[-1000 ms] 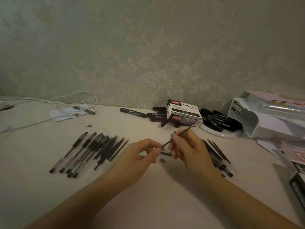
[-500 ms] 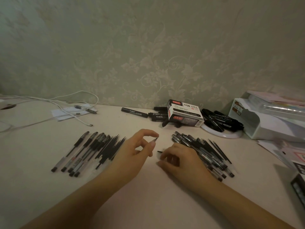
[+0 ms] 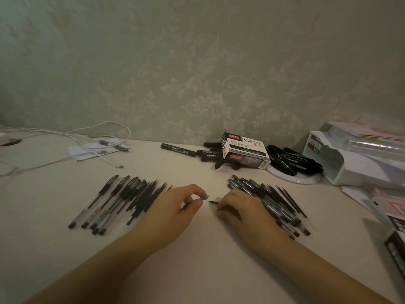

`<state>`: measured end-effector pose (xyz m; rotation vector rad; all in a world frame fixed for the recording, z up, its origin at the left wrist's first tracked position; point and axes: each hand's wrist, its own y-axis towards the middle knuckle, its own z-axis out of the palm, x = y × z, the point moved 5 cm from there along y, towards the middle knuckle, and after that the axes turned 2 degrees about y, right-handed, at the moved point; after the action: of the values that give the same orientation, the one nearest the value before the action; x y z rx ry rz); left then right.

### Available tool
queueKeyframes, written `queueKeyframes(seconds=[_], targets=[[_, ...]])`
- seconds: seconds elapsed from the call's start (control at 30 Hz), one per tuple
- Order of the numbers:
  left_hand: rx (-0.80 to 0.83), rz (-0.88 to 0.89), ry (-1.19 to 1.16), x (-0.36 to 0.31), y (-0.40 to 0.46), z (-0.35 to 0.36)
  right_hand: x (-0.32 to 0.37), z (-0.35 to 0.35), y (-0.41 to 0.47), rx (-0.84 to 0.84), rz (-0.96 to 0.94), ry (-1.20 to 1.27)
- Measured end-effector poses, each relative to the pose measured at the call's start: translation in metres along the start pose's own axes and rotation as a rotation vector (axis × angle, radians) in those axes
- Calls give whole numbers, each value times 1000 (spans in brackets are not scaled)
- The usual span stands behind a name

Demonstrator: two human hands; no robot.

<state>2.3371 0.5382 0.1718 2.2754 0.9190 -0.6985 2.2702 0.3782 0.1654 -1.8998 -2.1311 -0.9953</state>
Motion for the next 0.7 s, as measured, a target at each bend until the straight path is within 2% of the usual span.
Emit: queueKeyframes(seconds=[0.13,0.3,0.7], targets=[[22,44,44,-3,-1,2,-1,-4,1,-87,38,58],[31,95,45,-5,-1,3,-6,-6,0,-142,169,455],[86,186,47,-16,-3,4,-3,-1,0,-61,119,507]])
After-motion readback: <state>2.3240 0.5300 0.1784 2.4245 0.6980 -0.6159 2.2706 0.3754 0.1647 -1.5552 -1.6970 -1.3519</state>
